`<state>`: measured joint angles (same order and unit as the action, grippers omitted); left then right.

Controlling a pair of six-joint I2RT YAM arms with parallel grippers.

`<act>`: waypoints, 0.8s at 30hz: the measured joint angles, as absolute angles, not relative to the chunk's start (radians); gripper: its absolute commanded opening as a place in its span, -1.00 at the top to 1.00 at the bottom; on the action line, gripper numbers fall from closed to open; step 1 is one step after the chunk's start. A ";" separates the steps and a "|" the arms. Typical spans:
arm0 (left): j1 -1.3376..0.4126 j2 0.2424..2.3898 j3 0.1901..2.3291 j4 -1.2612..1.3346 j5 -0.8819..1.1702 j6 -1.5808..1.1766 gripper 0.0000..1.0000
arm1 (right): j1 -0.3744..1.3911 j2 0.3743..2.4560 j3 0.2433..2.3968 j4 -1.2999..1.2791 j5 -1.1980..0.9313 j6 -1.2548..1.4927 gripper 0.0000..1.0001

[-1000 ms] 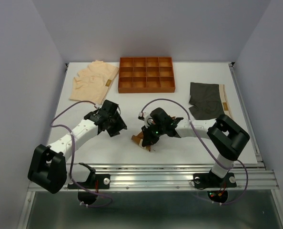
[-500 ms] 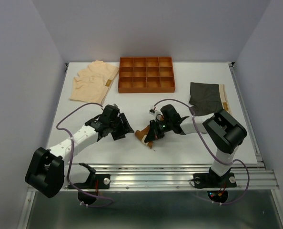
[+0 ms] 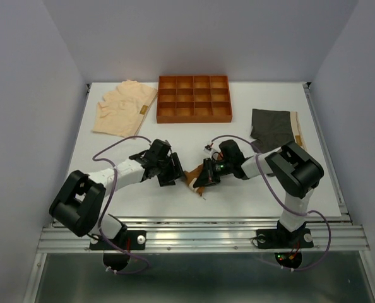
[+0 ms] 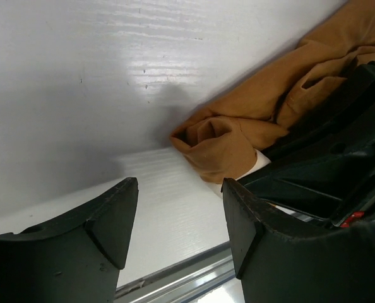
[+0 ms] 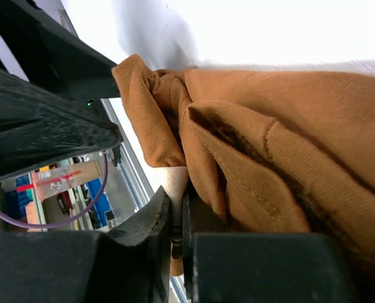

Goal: Roll the underwear

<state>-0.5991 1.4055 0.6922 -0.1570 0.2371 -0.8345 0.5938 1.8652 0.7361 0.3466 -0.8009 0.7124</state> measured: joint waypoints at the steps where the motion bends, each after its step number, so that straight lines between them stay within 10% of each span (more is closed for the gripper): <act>1: -0.601 1.421 0.697 -0.152 0.237 -0.835 -0.33 | 0.592 1.865 0.736 0.348 -0.801 0.714 0.79; 13: -0.630 1.573 0.775 -0.080 0.232 -0.834 -0.04 | 0.589 1.865 0.732 0.360 -0.798 0.686 0.65; 16: -0.638 1.601 0.788 -0.059 0.241 -0.836 0.40 | 0.589 1.865 0.740 0.347 -0.797 0.665 0.63; 17: -0.640 1.610 0.792 -0.050 0.242 -0.834 0.99 | 0.589 1.865 0.745 0.339 -0.794 0.657 0.59; 24: -0.643 1.650 0.817 -0.034 0.243 -0.833 1.00 | 0.590 1.843 0.793 0.250 -0.801 0.565 -0.24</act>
<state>-0.6430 1.6501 0.8165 -0.0338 0.2432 -0.8326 0.5900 1.8431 0.7929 0.2504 -0.8005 0.5648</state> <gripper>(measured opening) 0.055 0.458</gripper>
